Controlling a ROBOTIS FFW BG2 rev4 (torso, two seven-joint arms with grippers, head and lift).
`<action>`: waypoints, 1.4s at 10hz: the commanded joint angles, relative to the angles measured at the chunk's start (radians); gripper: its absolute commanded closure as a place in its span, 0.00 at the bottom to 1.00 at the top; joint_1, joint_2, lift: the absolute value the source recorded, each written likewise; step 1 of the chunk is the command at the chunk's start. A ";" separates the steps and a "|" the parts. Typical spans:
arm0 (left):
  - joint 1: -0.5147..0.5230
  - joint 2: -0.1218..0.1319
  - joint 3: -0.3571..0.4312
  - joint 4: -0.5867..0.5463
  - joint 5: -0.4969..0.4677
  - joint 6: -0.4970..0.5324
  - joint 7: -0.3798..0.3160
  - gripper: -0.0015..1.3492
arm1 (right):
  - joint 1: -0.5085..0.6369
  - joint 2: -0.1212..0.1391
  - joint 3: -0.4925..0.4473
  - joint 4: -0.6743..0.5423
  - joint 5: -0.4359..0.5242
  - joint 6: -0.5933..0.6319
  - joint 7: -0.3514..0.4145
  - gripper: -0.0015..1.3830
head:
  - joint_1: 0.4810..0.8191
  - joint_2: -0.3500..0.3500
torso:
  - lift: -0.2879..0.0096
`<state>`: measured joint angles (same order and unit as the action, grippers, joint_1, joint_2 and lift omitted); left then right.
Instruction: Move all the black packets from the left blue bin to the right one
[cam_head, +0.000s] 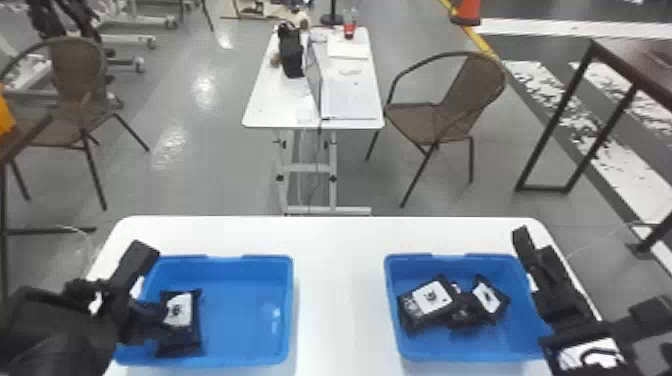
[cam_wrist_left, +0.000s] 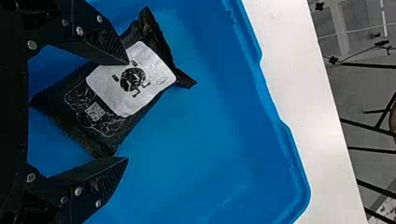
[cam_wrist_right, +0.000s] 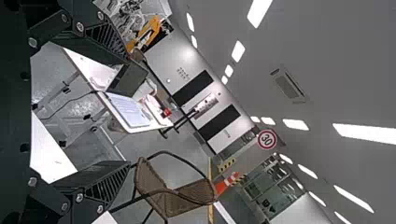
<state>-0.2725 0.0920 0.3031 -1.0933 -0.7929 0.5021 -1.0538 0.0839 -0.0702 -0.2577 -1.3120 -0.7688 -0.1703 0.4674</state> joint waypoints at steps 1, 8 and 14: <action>-0.005 0.003 -0.012 0.016 -0.012 0.010 0.001 0.25 | 0.002 0.000 0.000 0.000 -0.006 0.000 0.001 0.20 | 0.63 0.44 | 0.97; -0.059 0.026 -0.073 0.133 -0.066 0.039 -0.008 0.86 | 0.007 0.004 0.000 0.008 -0.037 0.000 0.010 0.20 | 0.63 0.44 | 0.97; 0.130 -0.047 -0.033 -0.324 0.061 -0.112 -0.120 0.90 | 0.019 0.006 0.014 -0.001 -0.046 0.023 0.043 0.20 | 0.63 0.41 | 0.97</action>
<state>-0.1609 0.0509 0.2753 -1.3721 -0.7692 0.4124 -1.1746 0.1012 -0.0645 -0.2453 -1.3106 -0.8158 -0.1522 0.5106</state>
